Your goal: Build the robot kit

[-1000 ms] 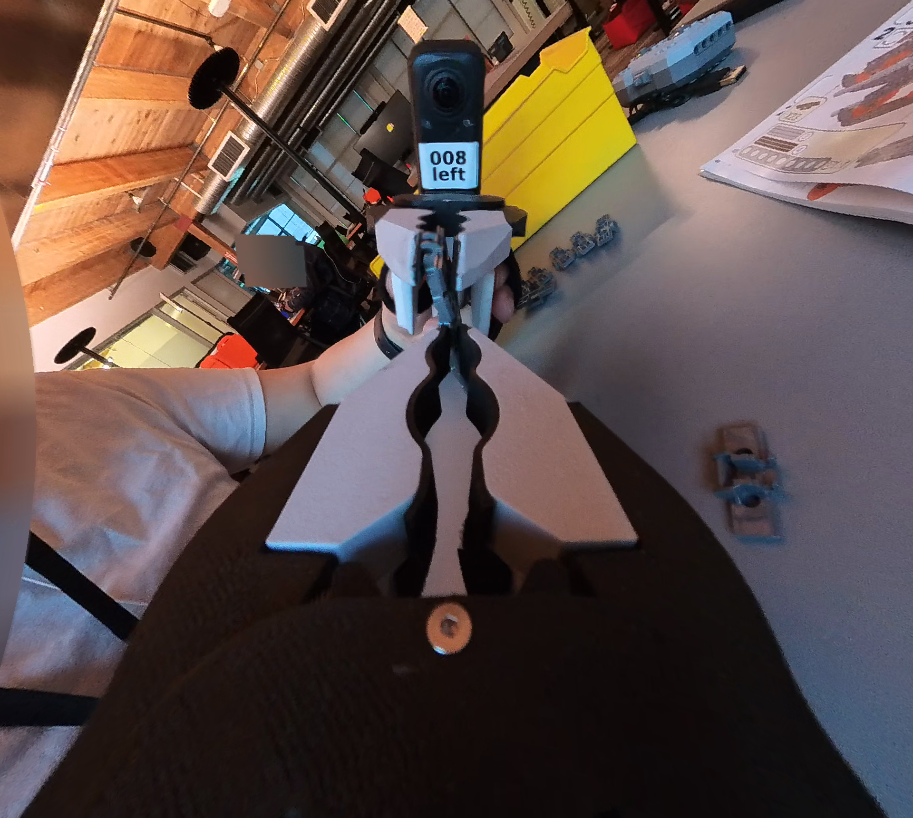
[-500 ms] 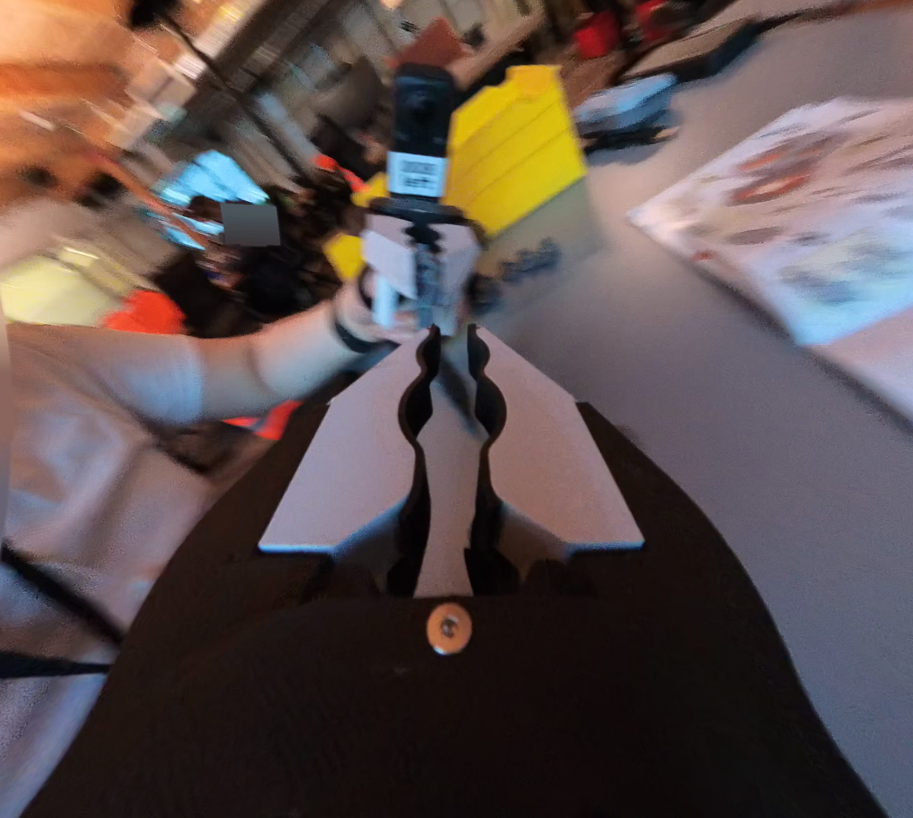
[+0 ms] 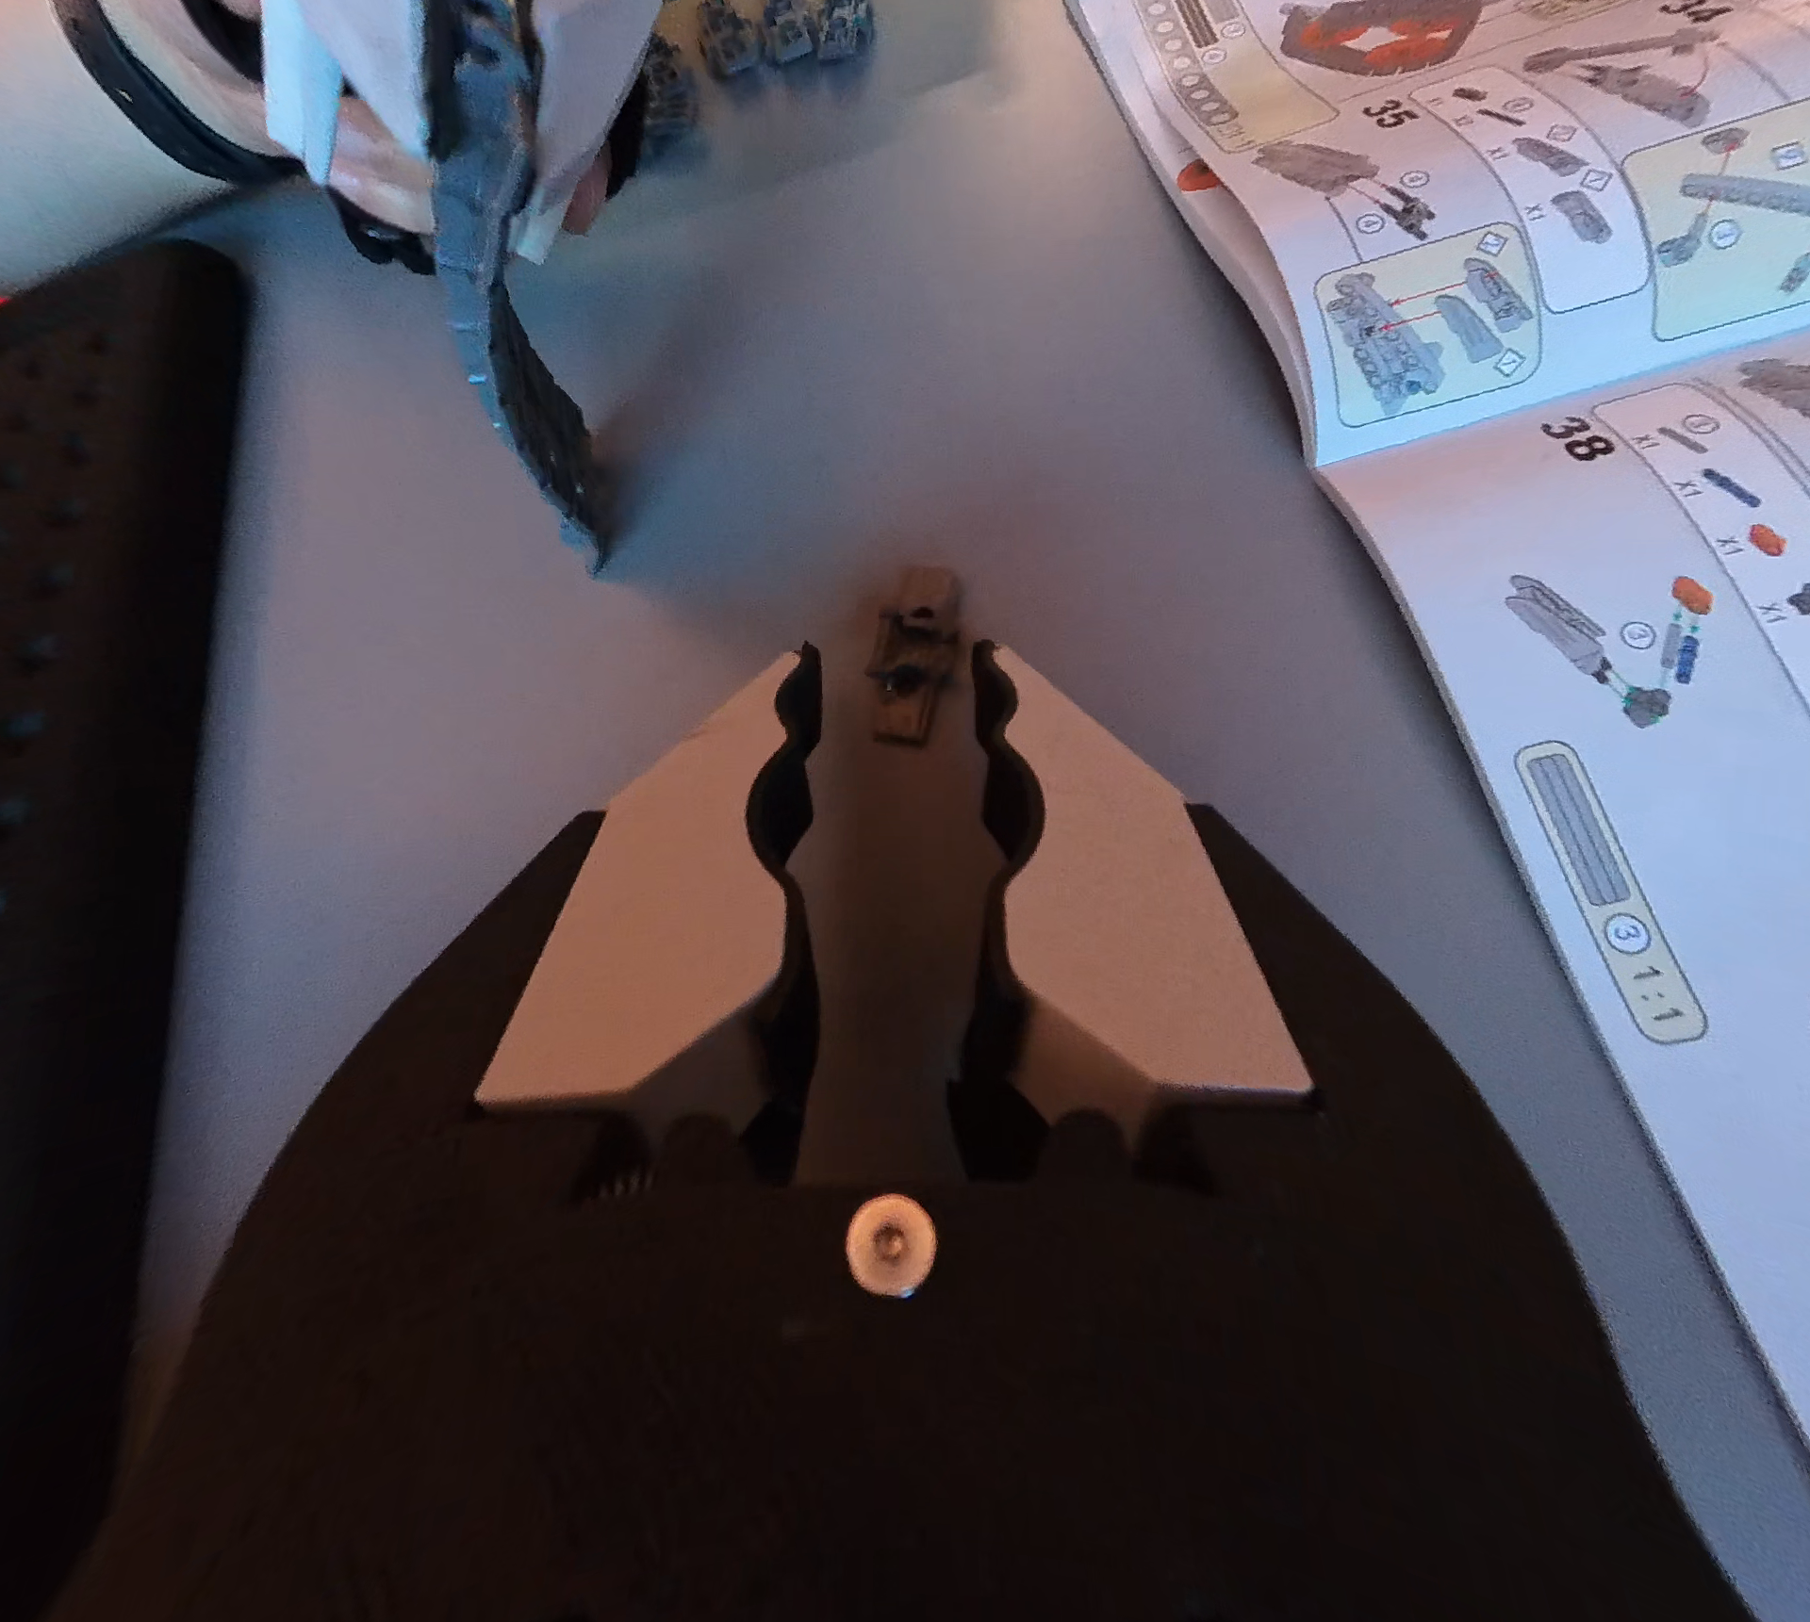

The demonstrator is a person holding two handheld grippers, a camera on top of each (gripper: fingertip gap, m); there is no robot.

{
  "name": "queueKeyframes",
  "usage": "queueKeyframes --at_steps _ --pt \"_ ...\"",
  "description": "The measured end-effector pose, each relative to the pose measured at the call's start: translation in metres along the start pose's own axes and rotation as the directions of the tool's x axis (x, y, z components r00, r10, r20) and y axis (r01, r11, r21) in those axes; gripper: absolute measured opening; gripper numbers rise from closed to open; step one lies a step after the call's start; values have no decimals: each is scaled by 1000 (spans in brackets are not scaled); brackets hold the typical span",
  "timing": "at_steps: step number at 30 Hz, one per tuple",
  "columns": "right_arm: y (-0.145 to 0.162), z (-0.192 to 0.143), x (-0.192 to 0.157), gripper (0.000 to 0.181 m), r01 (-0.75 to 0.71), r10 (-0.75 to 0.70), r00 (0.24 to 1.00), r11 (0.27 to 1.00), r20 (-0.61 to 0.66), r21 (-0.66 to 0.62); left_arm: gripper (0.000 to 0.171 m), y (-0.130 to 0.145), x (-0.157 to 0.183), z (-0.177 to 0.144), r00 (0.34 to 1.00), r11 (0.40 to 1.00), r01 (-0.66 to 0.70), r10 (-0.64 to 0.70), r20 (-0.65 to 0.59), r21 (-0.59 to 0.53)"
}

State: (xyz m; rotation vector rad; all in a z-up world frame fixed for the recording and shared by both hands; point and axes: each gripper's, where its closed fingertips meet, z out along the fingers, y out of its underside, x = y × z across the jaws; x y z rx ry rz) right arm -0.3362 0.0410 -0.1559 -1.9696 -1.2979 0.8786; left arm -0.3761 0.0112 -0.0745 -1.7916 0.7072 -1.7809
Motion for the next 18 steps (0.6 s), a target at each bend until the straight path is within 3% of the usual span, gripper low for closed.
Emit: queueKeyframes --at_steps 5,15,18 --pt "-2 -1 4 25 -113 112 991 994 72 4 5 4 -5 1 1000 1000 -6 6 22 -22" --pt "3 3 -2 10 -1 2 1000 999 25 -45 6 13 -13 3 998 996 65 -64 30 -63" --pt "-21 -9 -6 9 -1 1 1000 997 -3 73 6 16 -13 4 998 995 57 -55 34 -77"
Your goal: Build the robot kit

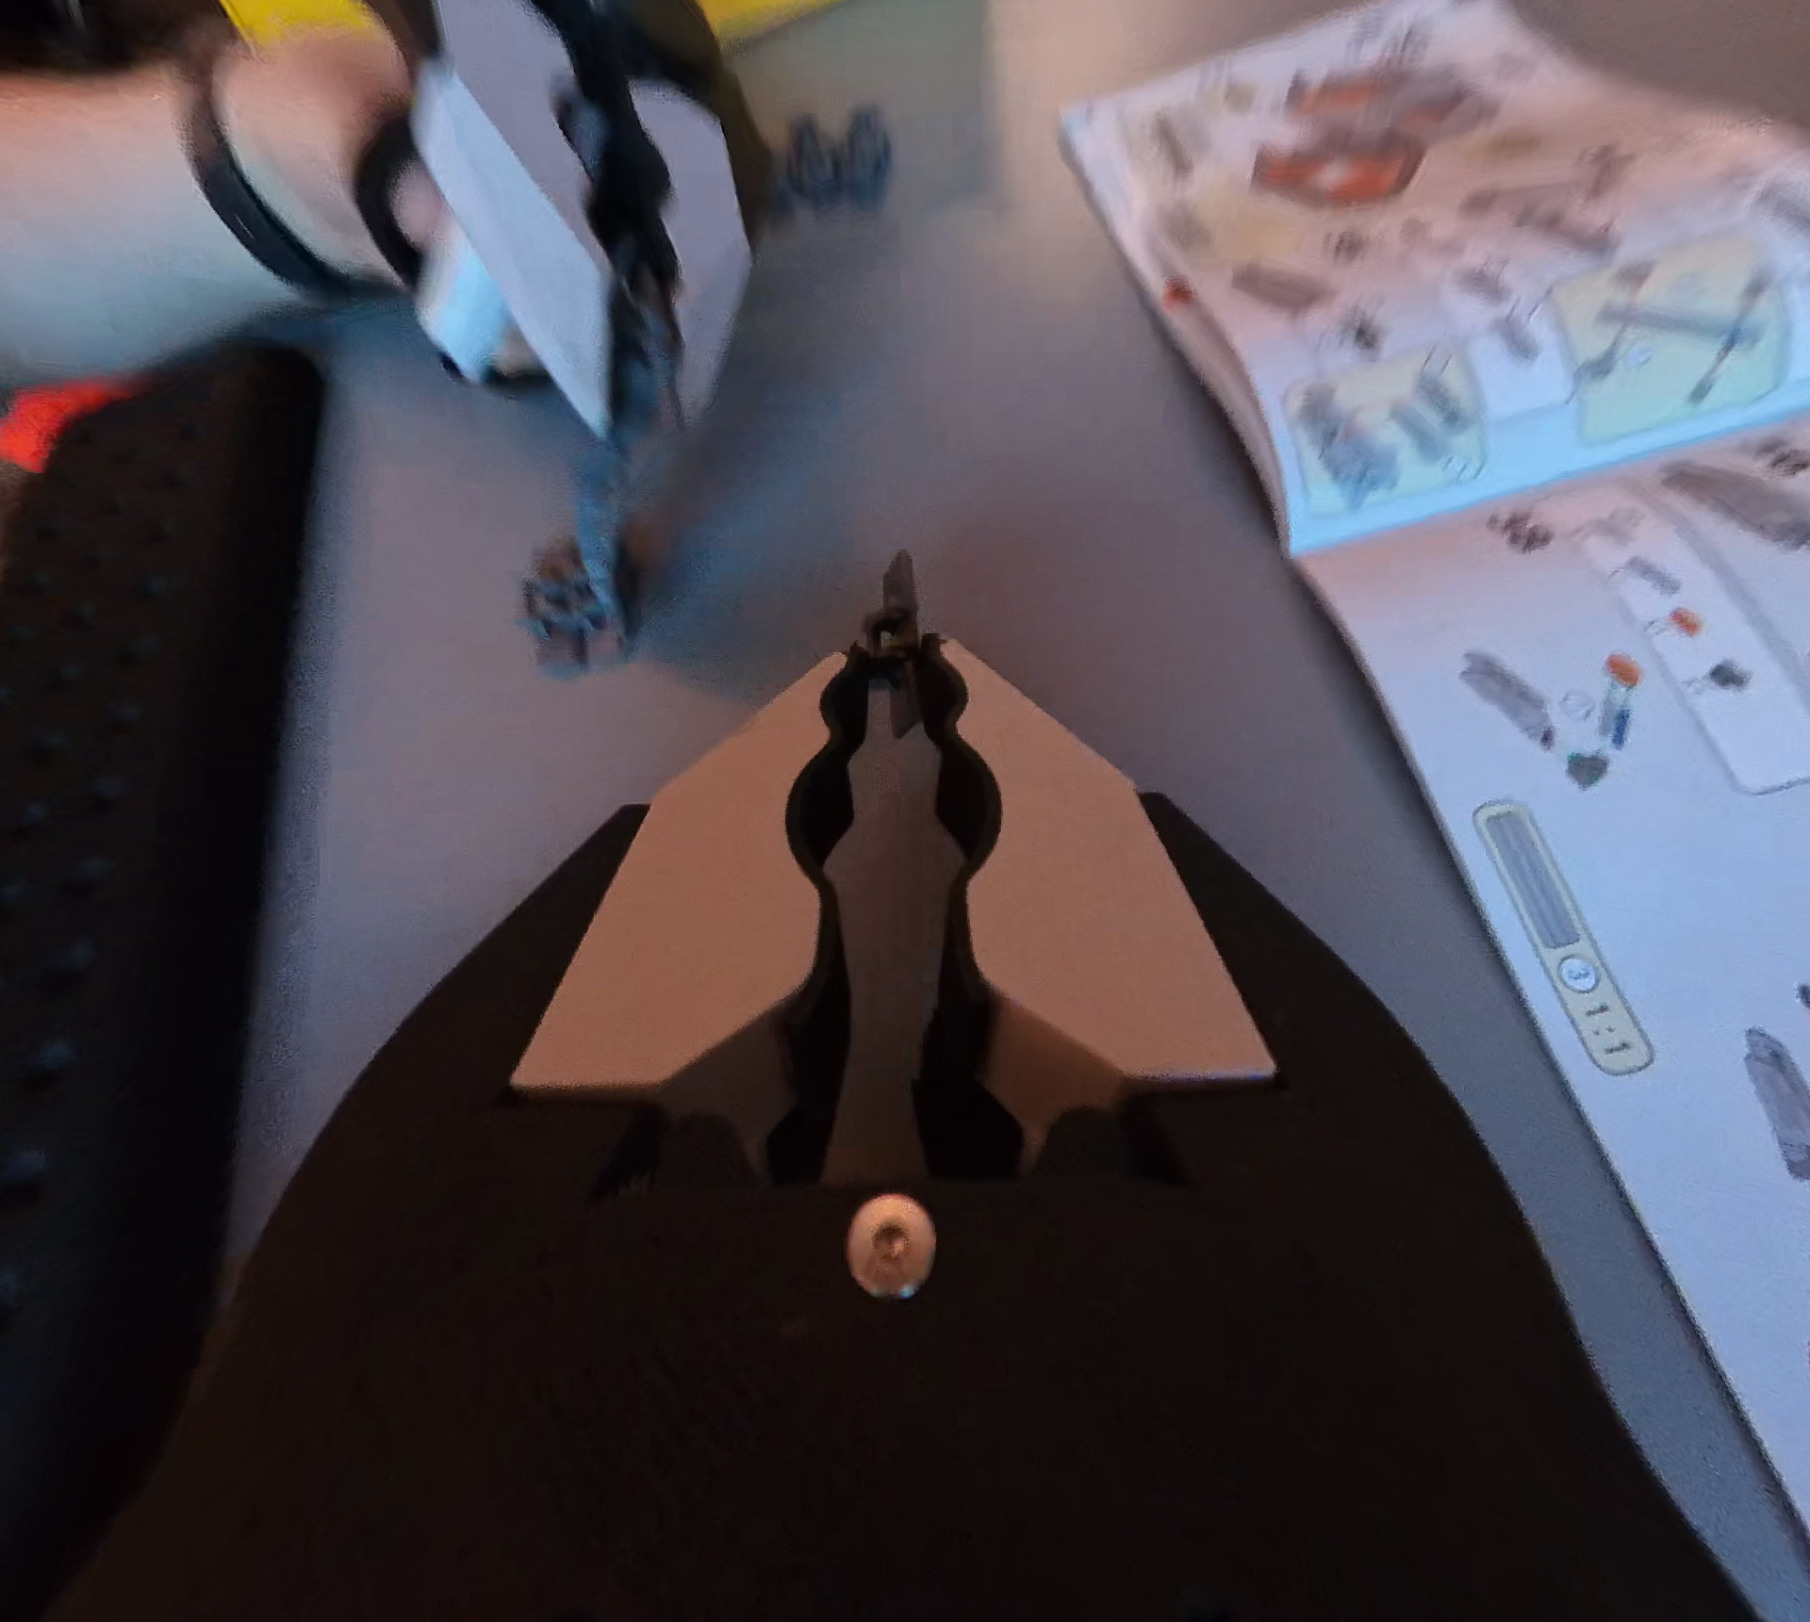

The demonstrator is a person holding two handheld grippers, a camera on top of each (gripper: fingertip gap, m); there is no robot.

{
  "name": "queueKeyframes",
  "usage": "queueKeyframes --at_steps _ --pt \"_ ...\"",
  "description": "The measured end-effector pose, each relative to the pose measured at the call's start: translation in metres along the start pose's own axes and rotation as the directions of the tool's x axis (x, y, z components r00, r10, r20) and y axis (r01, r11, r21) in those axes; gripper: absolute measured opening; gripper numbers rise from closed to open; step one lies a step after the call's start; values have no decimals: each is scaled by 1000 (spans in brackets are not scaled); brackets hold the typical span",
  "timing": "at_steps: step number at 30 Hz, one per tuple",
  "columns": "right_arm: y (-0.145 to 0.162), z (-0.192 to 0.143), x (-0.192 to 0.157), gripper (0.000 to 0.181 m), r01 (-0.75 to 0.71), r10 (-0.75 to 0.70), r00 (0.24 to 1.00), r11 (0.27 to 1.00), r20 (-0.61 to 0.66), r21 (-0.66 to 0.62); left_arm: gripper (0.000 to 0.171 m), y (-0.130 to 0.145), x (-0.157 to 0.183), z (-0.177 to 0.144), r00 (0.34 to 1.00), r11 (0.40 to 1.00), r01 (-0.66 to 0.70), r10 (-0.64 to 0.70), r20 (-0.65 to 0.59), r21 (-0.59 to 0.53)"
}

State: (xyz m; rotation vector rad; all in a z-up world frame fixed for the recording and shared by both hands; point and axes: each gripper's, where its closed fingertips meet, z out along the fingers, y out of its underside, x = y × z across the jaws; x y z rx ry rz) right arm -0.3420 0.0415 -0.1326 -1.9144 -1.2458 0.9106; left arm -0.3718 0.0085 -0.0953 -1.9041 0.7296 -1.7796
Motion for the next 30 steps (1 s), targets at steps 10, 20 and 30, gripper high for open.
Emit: queueKeyframes --at_steps 10,20,30 --pt "-53 -8 -56 8 -37 0 987 972 159 231 6 9 16 8 989 988 -148 147 -30 -50" --pt "-45 -3 -56 8 22 -38 993 989 111 143 6 14 10 8 977 973 -211 213 14 -94" --pt "-51 -6 -63 8 16 -34 992 989 119 148 6 14 13 6 975 970 -220 222 11 -104"
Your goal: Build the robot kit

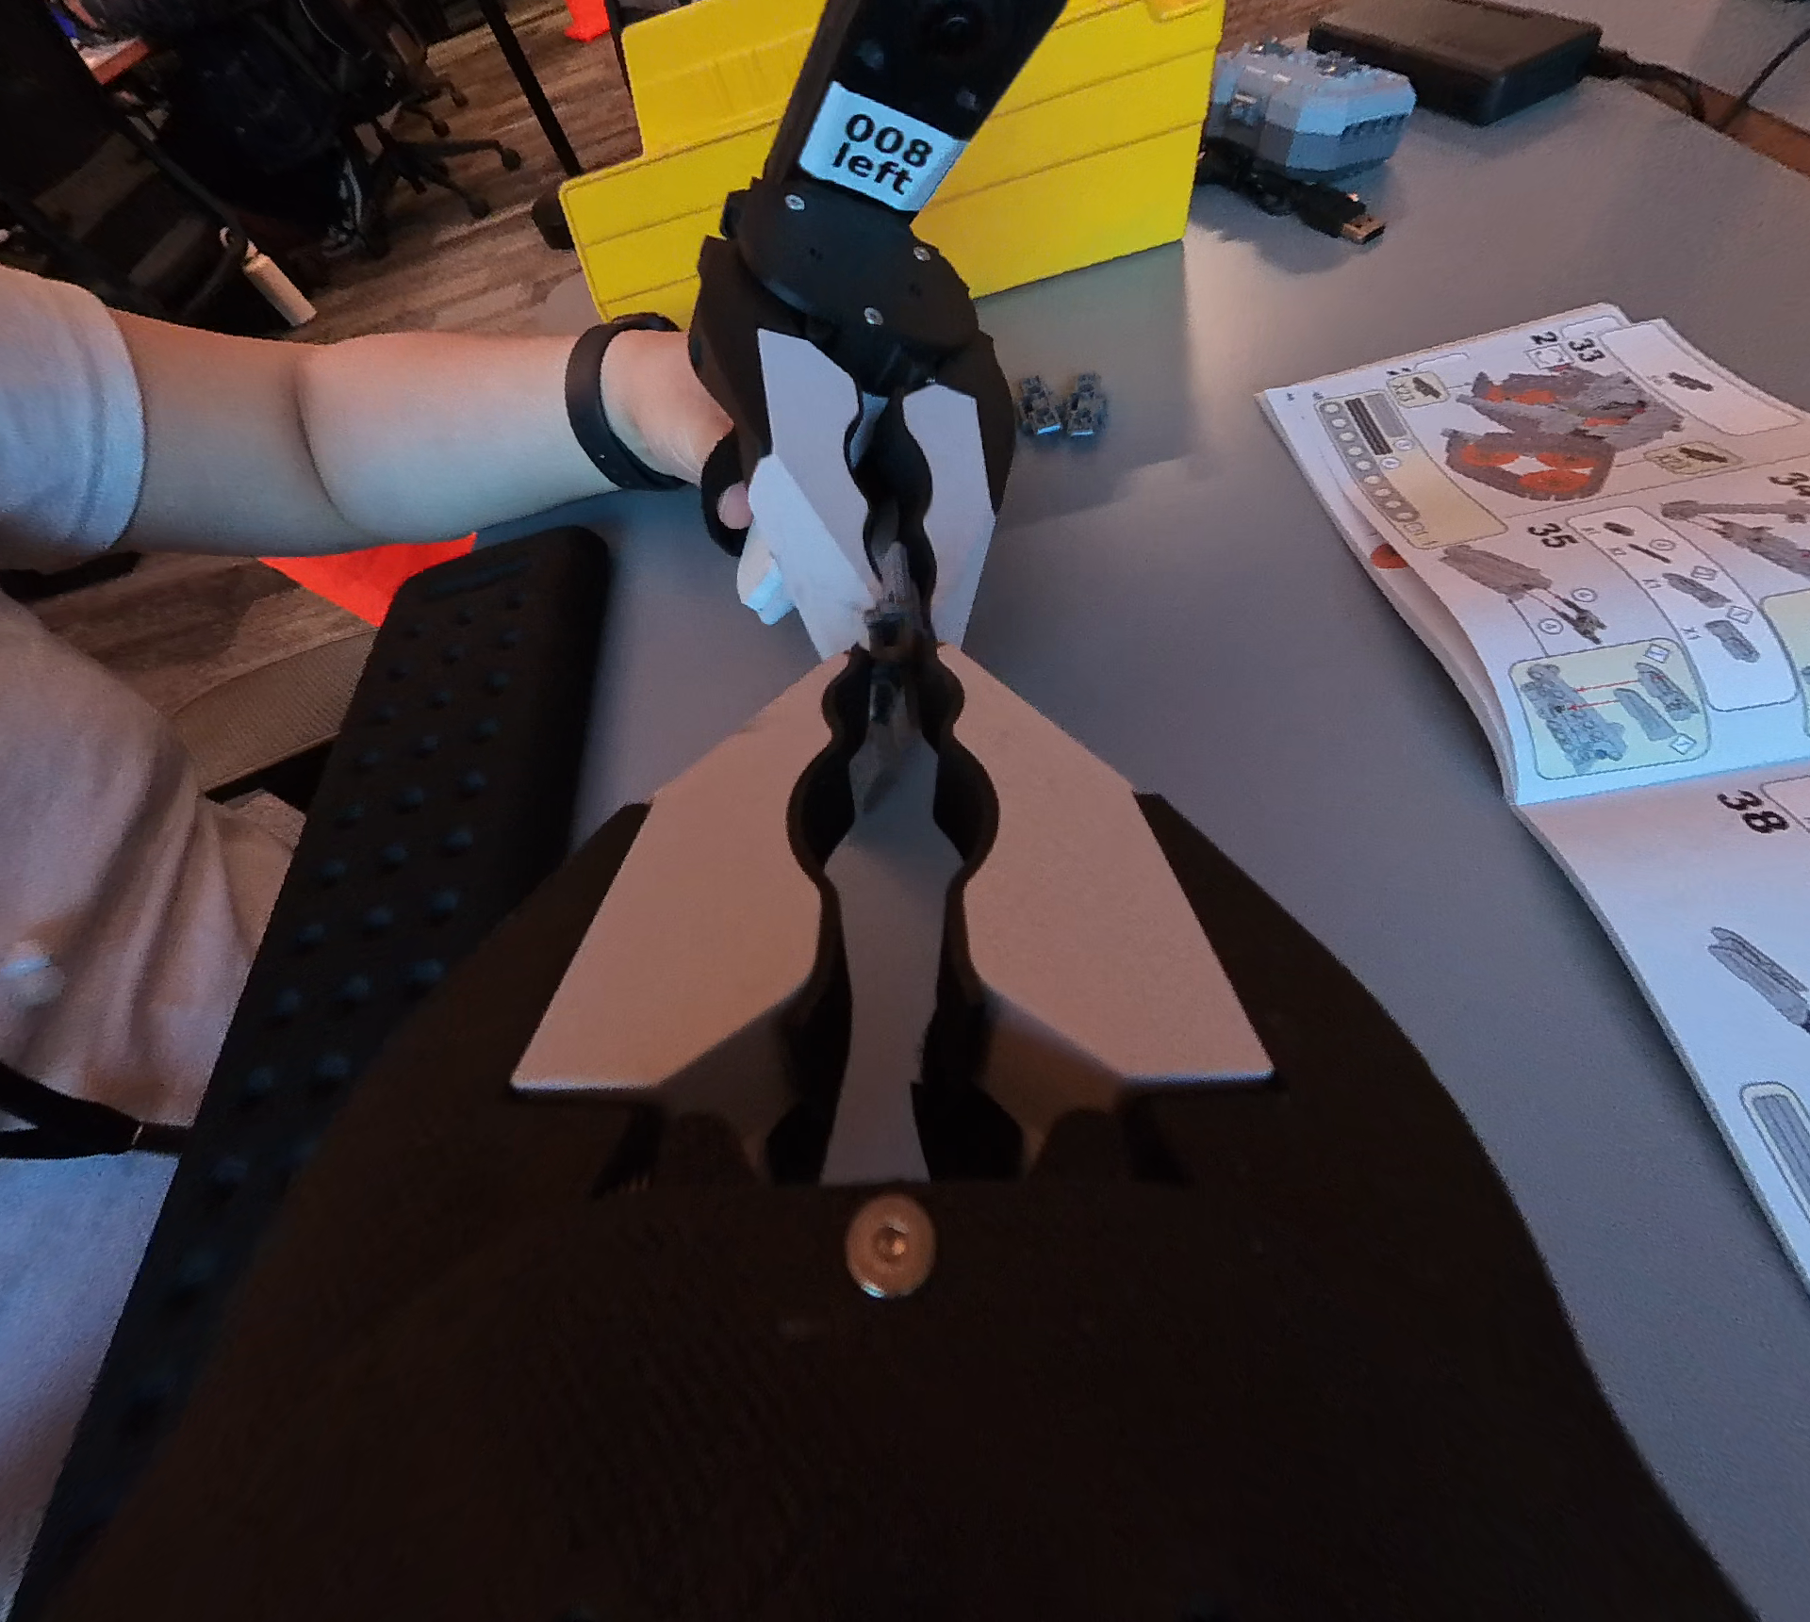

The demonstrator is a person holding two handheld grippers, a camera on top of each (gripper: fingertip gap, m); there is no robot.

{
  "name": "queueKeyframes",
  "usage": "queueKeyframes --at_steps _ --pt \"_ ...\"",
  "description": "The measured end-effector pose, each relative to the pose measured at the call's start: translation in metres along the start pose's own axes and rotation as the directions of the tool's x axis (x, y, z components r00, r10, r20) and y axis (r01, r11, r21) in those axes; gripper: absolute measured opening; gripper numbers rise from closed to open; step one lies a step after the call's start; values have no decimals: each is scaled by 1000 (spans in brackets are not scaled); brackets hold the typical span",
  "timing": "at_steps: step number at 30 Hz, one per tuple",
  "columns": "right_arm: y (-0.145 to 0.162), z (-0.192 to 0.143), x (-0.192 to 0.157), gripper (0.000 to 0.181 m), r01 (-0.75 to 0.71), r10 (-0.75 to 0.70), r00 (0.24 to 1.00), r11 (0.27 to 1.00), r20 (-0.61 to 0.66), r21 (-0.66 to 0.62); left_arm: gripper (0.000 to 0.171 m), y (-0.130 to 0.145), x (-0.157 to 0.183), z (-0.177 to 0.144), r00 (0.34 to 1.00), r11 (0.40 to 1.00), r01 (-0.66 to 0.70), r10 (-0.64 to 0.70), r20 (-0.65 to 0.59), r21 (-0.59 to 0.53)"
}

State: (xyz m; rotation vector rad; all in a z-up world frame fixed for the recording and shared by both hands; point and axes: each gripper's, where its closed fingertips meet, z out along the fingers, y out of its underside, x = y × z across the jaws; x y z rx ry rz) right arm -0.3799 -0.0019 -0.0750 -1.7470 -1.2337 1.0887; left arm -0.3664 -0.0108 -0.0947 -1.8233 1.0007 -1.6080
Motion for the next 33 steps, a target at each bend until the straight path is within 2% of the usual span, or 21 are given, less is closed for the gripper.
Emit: queueKeyframes --at_steps 16,33 --pt "8 4 2 7 16 -23 999 990 -48 -142 6 9 -2 4 1000 999 11 -11 1 -48" --pt "16 2 3 7 -48 42 998 982 -37 -183 10 13 -5 6 998 996 59 -59 -9 -61"
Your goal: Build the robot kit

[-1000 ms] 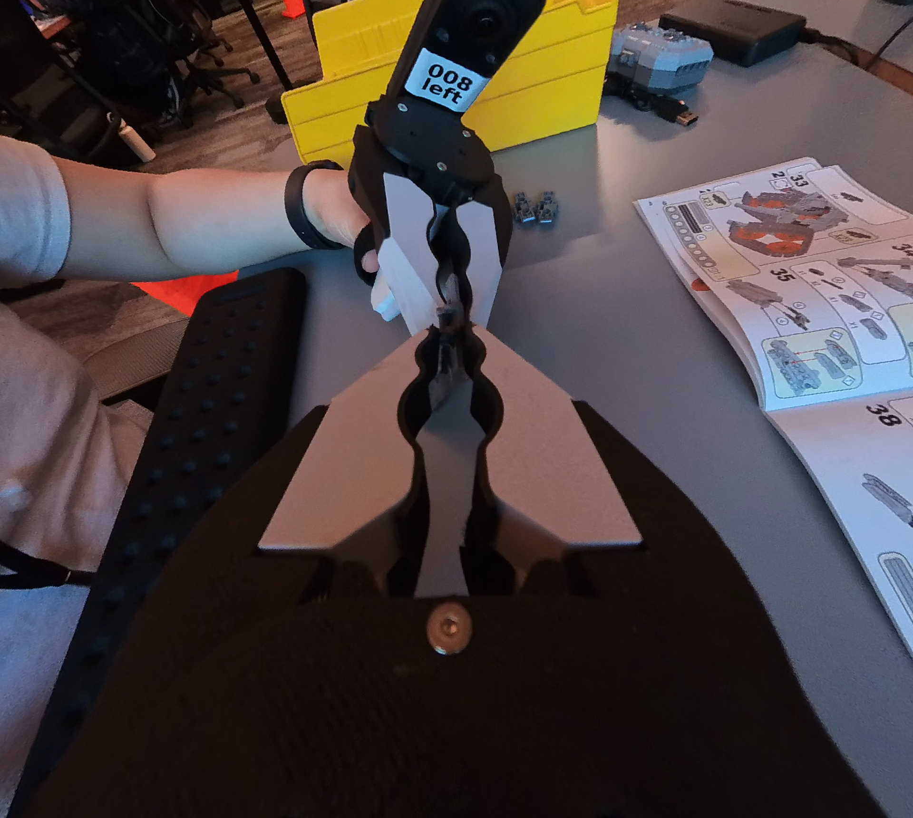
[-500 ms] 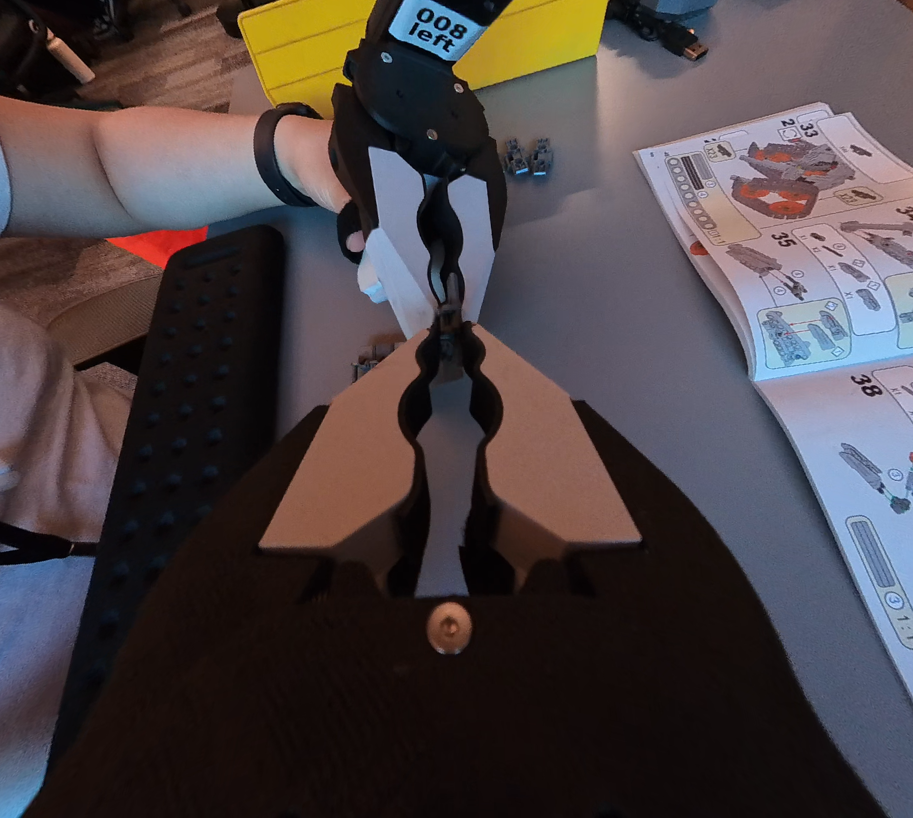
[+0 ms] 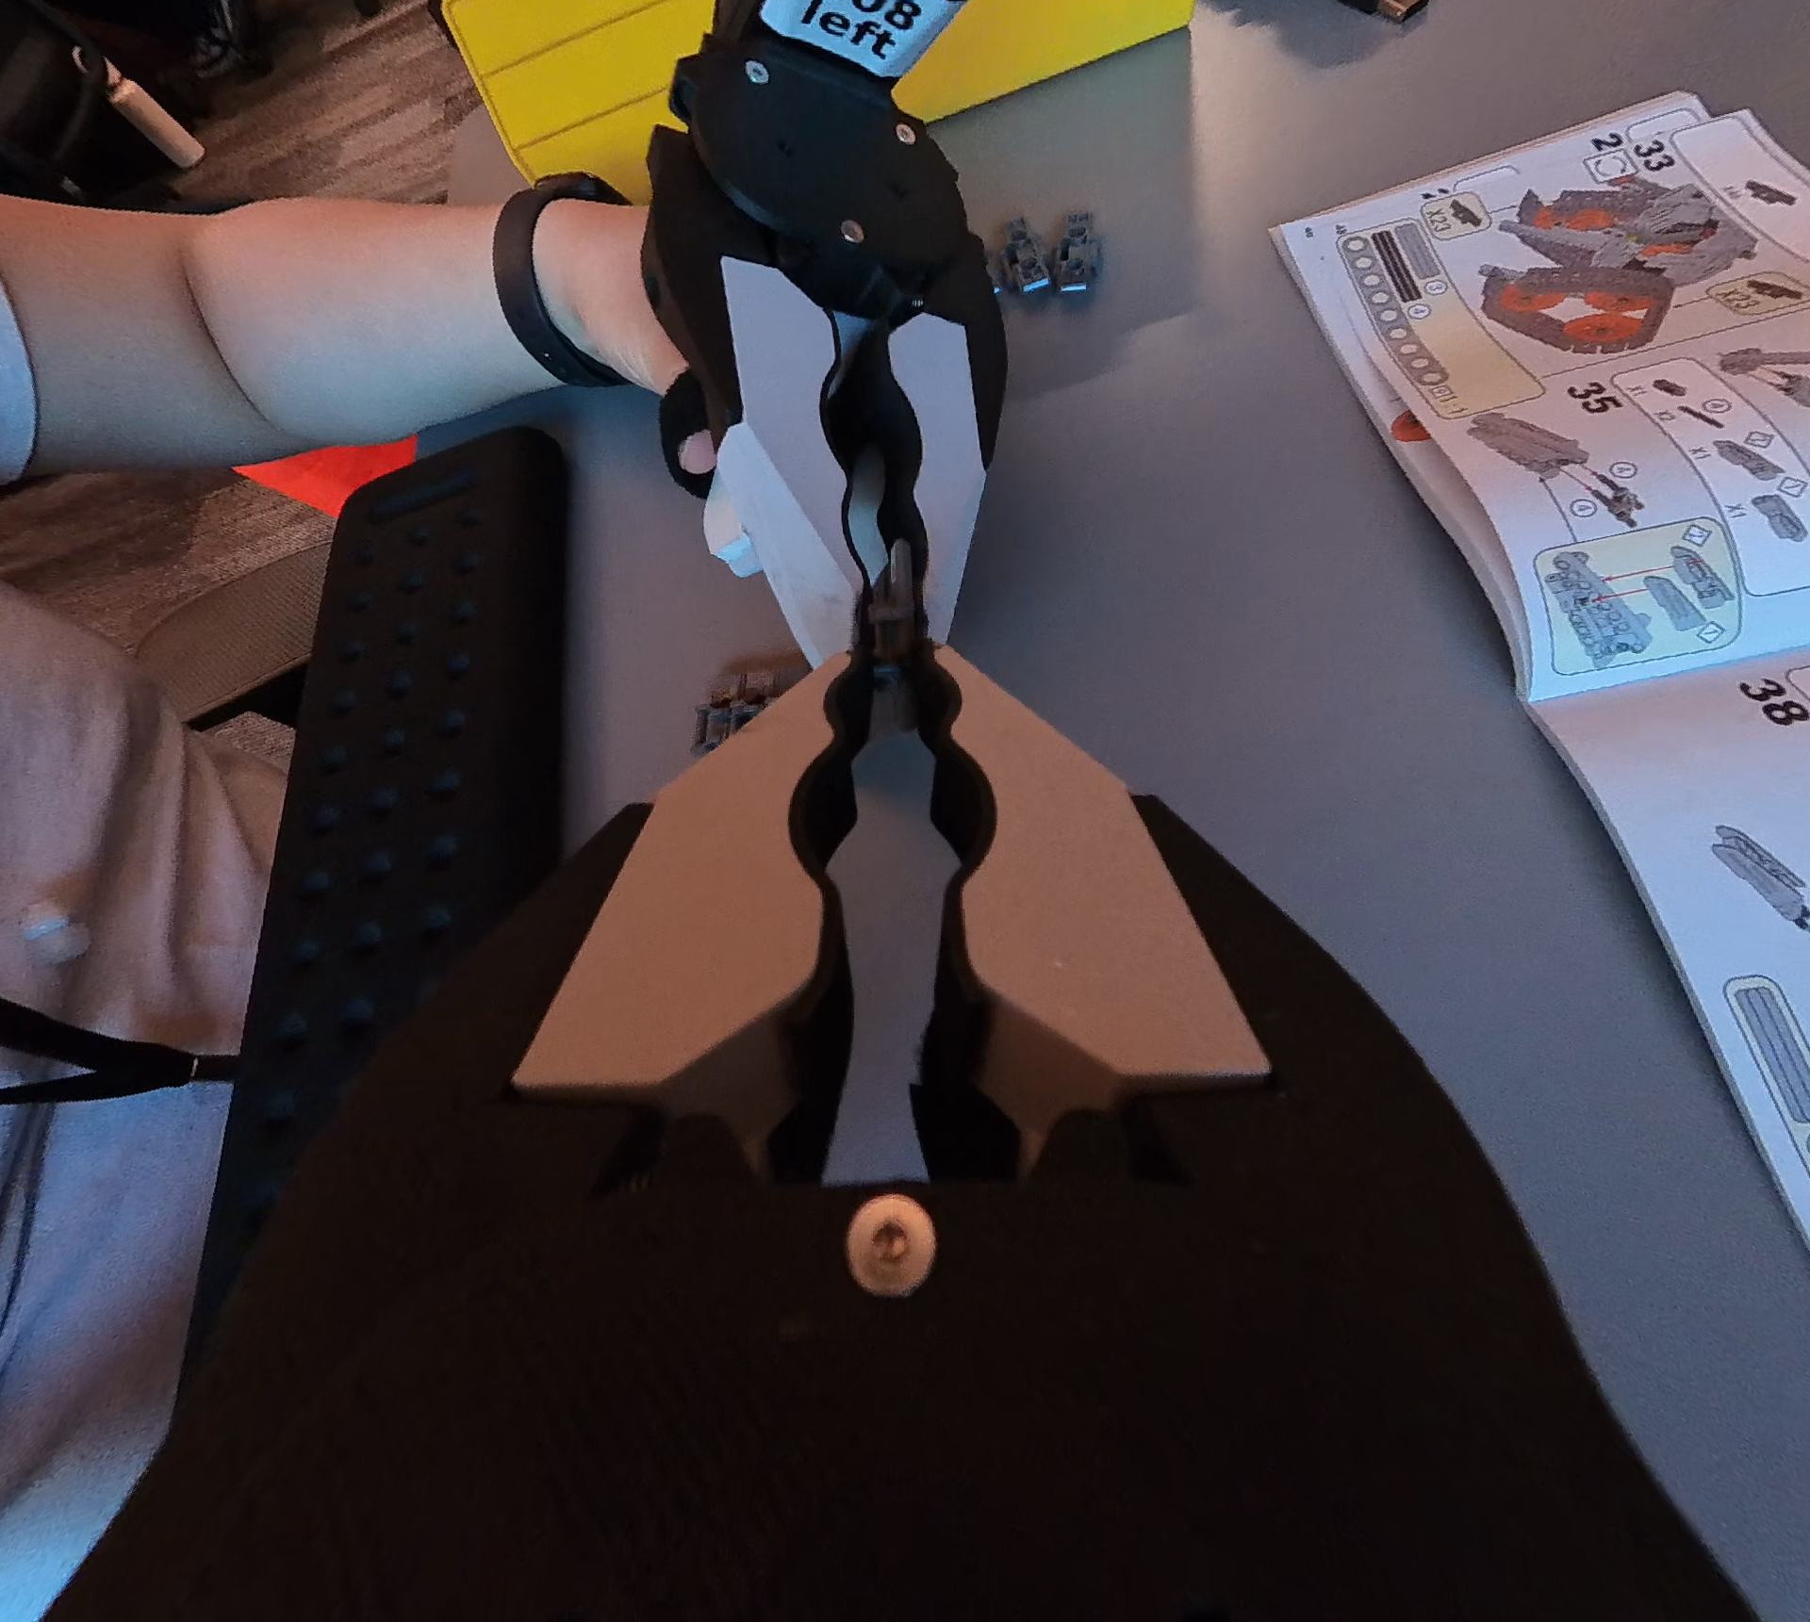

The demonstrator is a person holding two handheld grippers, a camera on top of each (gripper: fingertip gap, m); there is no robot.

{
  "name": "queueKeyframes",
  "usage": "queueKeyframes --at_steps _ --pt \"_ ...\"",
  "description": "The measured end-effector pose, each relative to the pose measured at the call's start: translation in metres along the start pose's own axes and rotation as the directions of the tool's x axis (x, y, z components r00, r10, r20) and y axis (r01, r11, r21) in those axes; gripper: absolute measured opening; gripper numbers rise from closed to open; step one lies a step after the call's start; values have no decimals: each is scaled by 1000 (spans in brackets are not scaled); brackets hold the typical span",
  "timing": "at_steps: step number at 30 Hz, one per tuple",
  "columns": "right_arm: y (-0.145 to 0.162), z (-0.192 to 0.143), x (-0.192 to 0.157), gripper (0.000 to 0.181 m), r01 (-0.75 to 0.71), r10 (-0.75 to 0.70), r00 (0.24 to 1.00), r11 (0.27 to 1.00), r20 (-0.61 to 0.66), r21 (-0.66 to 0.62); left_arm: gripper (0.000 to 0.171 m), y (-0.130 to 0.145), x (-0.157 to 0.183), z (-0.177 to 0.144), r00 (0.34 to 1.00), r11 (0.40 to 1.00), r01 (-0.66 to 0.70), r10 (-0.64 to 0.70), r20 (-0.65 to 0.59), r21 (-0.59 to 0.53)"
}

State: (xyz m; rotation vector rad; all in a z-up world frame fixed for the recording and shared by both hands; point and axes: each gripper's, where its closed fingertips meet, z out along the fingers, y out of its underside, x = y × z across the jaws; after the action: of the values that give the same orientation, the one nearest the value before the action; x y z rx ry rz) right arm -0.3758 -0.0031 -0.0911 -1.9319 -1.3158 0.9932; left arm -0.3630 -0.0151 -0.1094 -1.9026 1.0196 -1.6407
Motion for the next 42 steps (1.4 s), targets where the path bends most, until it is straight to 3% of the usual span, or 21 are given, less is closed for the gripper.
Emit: queueKeyframes --at_steps 7,10,14,21,25,29,33,42 --pt "13 6 5 7 -11 10 1000 998 -13 -55 15 4 -4 1 998 998 60 -60 -4 -19" --pt "18 5 11 7 -10 7 999 998 -47 -68 27 2 -6 0 984 985 172 -171 -44 4" --pt "21 0 14 7 -32 30 998 998 -54 -47 28 -4 -11 -5 960 961 272 -268 -84 41" --pt "39 -11 31 7 -61 54 991 997 -119 -51 28 -8 -22 -15 990 993 103 -107 87 51" --pt "68 -8 46 7 -108 85 986 981 -144 -161 26 -7 -38 -25 968 1000 -23 22 249 -1" --pt "68 -4 50 26 -66 37 984 984 -171 -167 24 -12 -36 -30 971 1000 2 -9 238 30" --pt "42 8 45 17 69 -79 986 995 -146 -72 23 -13 -38 -31 971 999 10 -20 240 40" --pt "42 35 46 8 -4 -1 999 995 -50 -95 24 -11 -37 -27 969 1000 -13 6 246 27"
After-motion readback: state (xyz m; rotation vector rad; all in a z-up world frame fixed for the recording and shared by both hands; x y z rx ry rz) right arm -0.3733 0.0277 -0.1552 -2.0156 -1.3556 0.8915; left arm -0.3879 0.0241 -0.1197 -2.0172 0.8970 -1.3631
